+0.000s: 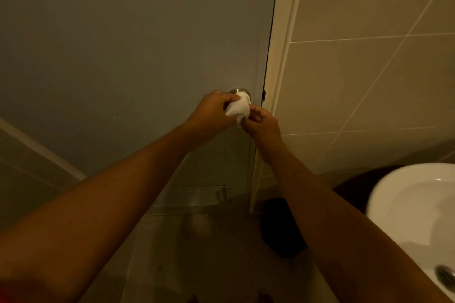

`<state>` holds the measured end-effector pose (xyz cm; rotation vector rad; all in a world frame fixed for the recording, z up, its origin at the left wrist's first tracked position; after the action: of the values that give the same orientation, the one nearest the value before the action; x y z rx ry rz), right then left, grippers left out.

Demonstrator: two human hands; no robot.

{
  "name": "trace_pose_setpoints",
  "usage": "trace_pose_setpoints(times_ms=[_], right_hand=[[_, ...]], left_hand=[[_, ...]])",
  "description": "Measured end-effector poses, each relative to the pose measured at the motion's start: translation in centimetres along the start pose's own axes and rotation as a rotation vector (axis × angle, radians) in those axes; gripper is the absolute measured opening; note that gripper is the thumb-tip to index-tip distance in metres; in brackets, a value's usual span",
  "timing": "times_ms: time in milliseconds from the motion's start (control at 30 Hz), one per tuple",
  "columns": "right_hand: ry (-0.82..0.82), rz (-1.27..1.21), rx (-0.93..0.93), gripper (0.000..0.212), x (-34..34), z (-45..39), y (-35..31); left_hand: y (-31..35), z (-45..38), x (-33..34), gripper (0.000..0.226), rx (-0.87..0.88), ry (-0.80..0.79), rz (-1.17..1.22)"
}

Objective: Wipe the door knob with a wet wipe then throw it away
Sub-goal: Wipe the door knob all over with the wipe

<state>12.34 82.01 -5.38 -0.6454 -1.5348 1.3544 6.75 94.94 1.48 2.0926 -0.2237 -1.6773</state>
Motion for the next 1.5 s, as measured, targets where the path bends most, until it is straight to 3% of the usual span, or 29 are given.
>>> trace_pose_setpoints(times_ms=[167,333,467,567,700,867,1100,1233,1333,1500], right_hand=[[-0.005,-0.335,0.181,0.051,0.8,0.4,1.7],[-0.016,-0.6,0.242,0.043,2.2,1.1,2.2],[-0.009,-0.612,0.239,0.036,2.1,0.9,2.3],[0.005,-0.343,0.175,0.045,1.1,0.7,1.2],[-0.029,0.222,-0.101,0.047,-0.2,0.0,-1.6],[-0.122,0.66,-0.311,0.041,0.5,-0.1,-4.0],[-0.26,1.023,-0.405,0.045,1.8,-0.4,-5.8],[-0.302,1.089,-0.443,0.046,2.2,-0.3,-6.0],[-0.25,0.969,-0.411,0.047,1.4,-0.3,-5.5],[-0.102,0.584,-0.242,0.046,0.2,-0.1,-3.3]], left_hand=[[1.1,-1.6,-1.2,0.053,0.181,-0.103,-0.281],[1.5,-2.2,-1.9,0.043,0.267,-0.152,-0.32],[1.1,-2.1,-2.0,0.041,0.271,-0.143,-0.289],[0.7,-2.0,-2.0,0.043,0.229,-0.099,-0.259],[-0.3,-1.3,-1.4,0.047,0.119,-0.041,-0.119],[-2.4,0.1,1.1,0.045,-0.129,0.003,0.375],[-3.0,2.0,6.0,0.042,-0.532,0.003,1.08],[-2.4,2.3,7.4,0.049,-0.572,0.001,1.379],[-2.8,2.1,6.8,0.048,-0.557,-0.006,1.26],[-3.1,0.9,2.8,0.052,-0.349,0.027,0.648]])
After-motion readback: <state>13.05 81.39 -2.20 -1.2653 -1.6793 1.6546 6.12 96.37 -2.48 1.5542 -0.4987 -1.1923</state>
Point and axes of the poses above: each hand's wrist, its own z-axis away from the middle knuckle, its own x-axis out of the palm, y = z × x, the point moved 4 cm from there along -z, towards the middle knuckle, and after that the axes turned 11 degrees about -z, right-handed, at the moved point
